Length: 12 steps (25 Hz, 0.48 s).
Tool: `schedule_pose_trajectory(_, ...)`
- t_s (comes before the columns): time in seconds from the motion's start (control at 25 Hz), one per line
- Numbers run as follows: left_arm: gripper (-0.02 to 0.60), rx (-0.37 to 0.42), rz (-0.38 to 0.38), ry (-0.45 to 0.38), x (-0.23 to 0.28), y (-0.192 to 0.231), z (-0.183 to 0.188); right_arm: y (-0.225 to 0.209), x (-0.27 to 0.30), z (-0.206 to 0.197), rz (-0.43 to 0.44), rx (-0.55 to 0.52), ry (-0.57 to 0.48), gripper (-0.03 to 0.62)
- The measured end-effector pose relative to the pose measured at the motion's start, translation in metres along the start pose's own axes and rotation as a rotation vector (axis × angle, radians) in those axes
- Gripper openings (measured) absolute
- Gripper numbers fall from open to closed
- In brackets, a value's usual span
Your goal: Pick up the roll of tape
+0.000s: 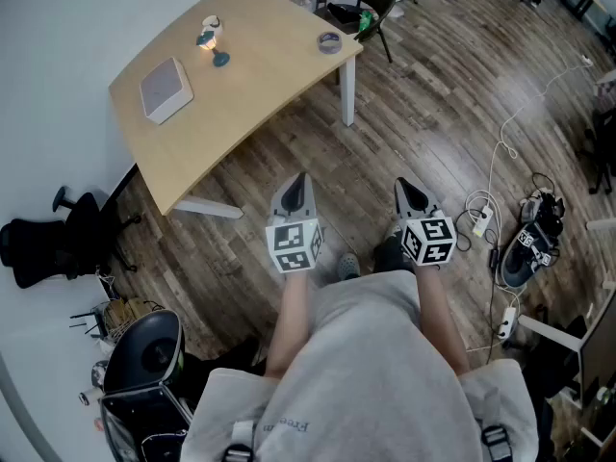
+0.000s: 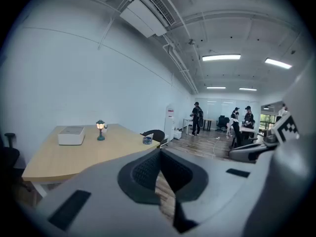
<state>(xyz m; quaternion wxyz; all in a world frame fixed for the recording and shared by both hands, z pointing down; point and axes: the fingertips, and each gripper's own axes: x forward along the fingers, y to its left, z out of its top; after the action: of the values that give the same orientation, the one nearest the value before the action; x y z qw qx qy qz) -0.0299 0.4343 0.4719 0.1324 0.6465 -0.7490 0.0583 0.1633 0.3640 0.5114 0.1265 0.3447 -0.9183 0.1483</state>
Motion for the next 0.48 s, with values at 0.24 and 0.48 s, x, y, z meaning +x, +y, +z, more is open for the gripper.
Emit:
schedule_pose_trajectory(0.24, 0.005, -0.004, -0.008, 0.001, -0.006, -0.002, -0.002, 0.007, -0.003, -0.005, 0.013, -0.026, 0.023, -0.002)
schedule_pose_trajectory(0.48, 0.008, -0.007, -0.053, -0.042, -0.007, -0.009, 0.003, 0.024, -0.003, -0.012, 0.074, -0.005, 0.021, 0.003)
